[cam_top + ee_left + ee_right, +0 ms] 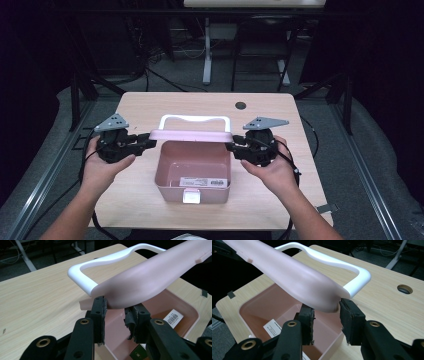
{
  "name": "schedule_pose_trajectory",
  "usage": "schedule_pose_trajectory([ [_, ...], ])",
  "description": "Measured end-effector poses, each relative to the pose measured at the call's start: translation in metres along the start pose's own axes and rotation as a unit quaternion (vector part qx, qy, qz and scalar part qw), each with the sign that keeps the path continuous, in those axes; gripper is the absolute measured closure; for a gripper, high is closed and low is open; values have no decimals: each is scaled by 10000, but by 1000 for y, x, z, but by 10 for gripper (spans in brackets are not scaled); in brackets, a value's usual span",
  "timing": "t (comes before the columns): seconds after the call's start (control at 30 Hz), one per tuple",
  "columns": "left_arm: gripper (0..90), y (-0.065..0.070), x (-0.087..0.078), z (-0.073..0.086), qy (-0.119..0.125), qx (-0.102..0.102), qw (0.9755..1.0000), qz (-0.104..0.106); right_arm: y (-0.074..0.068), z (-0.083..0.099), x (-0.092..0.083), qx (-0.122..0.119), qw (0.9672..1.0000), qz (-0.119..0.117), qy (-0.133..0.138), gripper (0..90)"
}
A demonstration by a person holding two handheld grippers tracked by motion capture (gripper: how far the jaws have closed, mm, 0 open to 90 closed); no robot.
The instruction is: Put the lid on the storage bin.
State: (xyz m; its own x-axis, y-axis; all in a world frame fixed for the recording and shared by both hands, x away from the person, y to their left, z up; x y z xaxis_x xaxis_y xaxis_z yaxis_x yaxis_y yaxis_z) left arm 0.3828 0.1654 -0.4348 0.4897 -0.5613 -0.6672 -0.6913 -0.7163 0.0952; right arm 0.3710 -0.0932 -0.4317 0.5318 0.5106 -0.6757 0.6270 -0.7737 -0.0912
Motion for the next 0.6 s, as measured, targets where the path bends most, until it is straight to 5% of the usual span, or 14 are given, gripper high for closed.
schedule_pose_trajectory([
  [0.6,688,7,-5,8,6,42,10000,21,-6,9,-4,57,9999,-125,93,645],
])
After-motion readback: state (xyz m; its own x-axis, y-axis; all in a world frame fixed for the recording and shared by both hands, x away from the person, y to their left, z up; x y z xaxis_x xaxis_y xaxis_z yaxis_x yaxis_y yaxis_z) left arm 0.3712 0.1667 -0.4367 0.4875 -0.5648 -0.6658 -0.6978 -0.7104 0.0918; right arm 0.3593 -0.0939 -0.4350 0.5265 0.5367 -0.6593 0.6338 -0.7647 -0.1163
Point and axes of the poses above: each handheld gripper's, and its own axes: x roughly forward along the jaws, z roughly out of its underside, y roughly to its right, the point moved 9 cm from there along x, roughly forward along the jaws, and after that the axes turned 10 degrees about -y, right-handed, at the moved point
